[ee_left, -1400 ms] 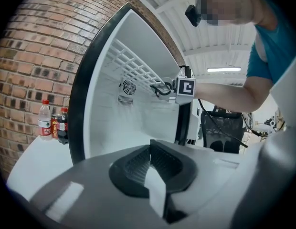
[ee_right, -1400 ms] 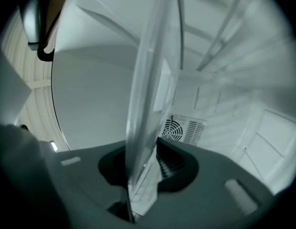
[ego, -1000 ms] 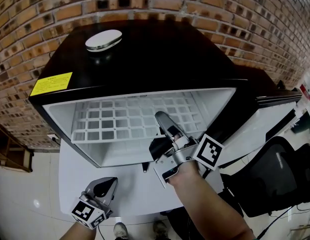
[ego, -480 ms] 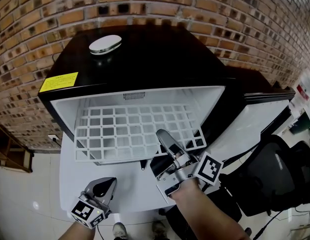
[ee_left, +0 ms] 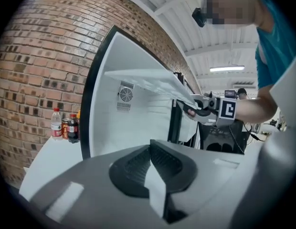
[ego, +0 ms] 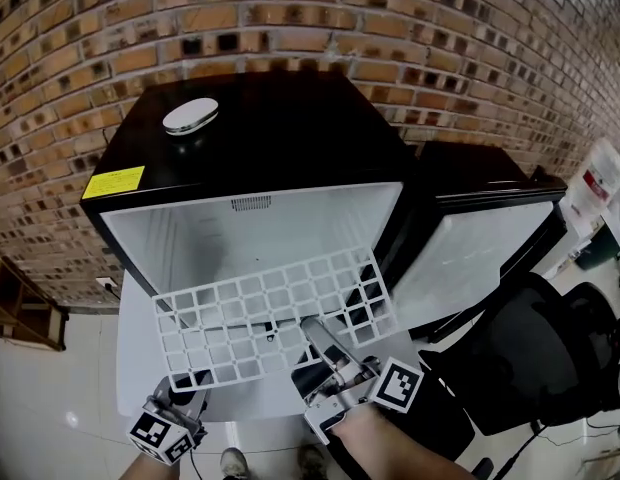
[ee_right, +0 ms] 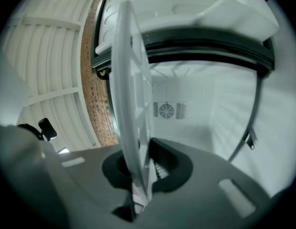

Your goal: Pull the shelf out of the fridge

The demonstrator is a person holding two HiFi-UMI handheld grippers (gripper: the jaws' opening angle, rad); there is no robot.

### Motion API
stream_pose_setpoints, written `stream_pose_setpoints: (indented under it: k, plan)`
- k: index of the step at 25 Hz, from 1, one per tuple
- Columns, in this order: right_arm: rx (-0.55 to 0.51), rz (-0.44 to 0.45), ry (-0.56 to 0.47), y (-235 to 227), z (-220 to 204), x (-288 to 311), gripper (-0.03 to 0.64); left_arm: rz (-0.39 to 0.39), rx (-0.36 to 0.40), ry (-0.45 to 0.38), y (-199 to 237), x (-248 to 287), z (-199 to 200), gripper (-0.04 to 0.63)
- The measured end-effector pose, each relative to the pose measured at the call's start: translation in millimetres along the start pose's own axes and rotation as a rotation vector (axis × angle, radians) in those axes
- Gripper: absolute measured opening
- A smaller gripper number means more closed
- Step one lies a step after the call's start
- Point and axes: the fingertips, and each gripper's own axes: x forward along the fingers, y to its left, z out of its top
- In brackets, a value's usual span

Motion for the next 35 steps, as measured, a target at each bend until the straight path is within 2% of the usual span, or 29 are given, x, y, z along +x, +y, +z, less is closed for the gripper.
stream_pose_setpoints:
  k: [4, 11, 15, 22, 28, 35]
  plan:
    - [0.037, 0.031, 0.022, 15, 1, -26, 0.023, 0.039, 0.020, 0.017, -19, -14, -2, -0.018]
    - [0.070, 0.044, 0.081, 37, -7, -66, 0.023, 0.136, 0.011, -0.023, -60, -55, 17, -0.018]
    - [0.060, 0.038, 0.096, 60, -20, -86, 0.023, 0.140, 0.019, -0.011, -84, -91, 30, -0.018]
    - [0.008, 0.050, 0.039, 96, -64, -118, 0.023, 0.076, 0.067, -0.008, -113, -167, 35, -0.018]
    - [-0.018, 0.076, -0.073, 130, -120, -159, 0.024, -0.042, 0.141, -0.003, -143, -237, 29, -0.018]
    - [-0.068, 0.069, -0.080, 177, -159, -217, 0.024, -0.089, 0.148, -0.038, -186, -290, 36, -0.018]
